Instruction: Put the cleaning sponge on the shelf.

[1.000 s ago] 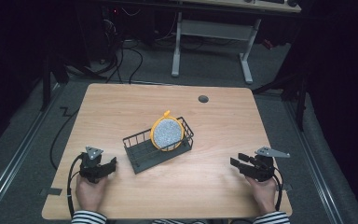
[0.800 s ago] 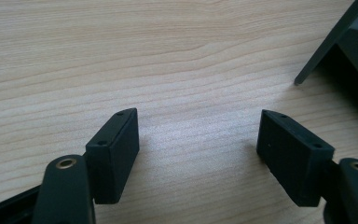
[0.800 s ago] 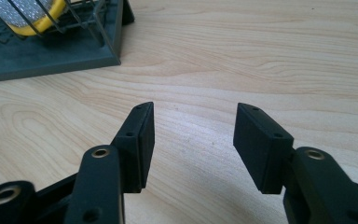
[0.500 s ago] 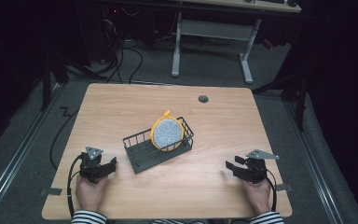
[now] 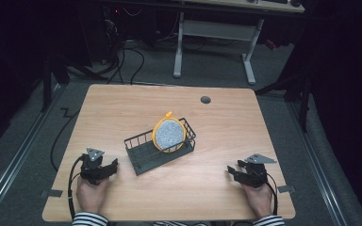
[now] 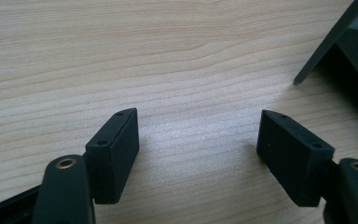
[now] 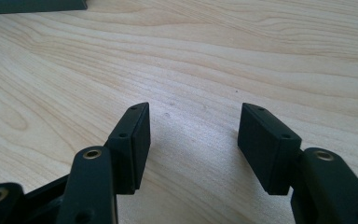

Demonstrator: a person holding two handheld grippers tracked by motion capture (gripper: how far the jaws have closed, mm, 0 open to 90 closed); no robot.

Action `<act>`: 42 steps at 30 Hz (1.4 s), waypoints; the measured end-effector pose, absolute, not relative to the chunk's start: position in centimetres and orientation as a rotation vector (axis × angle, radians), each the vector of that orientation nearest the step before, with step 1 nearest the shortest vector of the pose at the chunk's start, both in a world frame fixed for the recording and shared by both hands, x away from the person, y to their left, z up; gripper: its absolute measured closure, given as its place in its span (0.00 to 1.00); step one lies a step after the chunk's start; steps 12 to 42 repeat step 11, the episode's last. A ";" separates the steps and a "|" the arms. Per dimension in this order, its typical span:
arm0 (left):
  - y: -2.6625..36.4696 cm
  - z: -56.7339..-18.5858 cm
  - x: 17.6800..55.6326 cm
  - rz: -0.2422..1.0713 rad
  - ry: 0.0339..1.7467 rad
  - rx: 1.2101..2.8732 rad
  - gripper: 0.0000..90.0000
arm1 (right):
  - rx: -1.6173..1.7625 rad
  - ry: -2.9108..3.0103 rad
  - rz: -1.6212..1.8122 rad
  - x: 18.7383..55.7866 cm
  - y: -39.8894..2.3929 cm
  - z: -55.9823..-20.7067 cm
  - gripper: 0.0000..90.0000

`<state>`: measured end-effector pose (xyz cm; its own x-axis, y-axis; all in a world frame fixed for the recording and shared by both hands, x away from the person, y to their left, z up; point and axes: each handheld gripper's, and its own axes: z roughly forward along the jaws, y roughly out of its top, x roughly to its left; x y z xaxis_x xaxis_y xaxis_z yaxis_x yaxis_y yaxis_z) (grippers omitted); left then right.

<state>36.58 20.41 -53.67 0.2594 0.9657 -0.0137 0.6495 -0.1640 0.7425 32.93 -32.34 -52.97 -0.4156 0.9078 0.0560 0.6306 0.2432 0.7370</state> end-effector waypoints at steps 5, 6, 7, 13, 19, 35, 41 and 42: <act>20.4 -53.7 36.4 0.636 1.468 1.891 0.33 | 1.361 2.141 0.919 32.8 -31.7 -53.0 0.47; 20.4 -53.7 36.4 0.634 1.467 1.891 0.33 | 1.338 2.144 0.911 32.8 -31.6 -53.0 0.47; 20.4 -53.7 36.4 0.634 1.468 1.890 0.33 | 1.349 2.146 0.915 32.8 -31.6 -53.0 0.46; 20.4 -53.7 36.4 0.633 1.468 1.889 0.34 | 1.353 2.147 0.917 32.8 -31.6 -53.0 0.46; 20.4 -53.7 36.4 0.633 1.468 1.889 0.34 | 1.353 2.147 0.917 32.8 -31.6 -53.0 0.46; 20.4 -53.7 36.4 0.633 1.468 1.889 0.34 | 1.353 2.147 0.917 32.8 -31.6 -53.0 0.46; 20.4 -53.7 36.4 0.633 1.468 1.889 0.34 | 1.353 2.147 0.917 32.8 -31.6 -53.0 0.46; 20.4 -53.7 36.4 0.633 1.468 1.889 0.34 | 1.353 2.147 0.917 32.8 -31.6 -53.0 0.46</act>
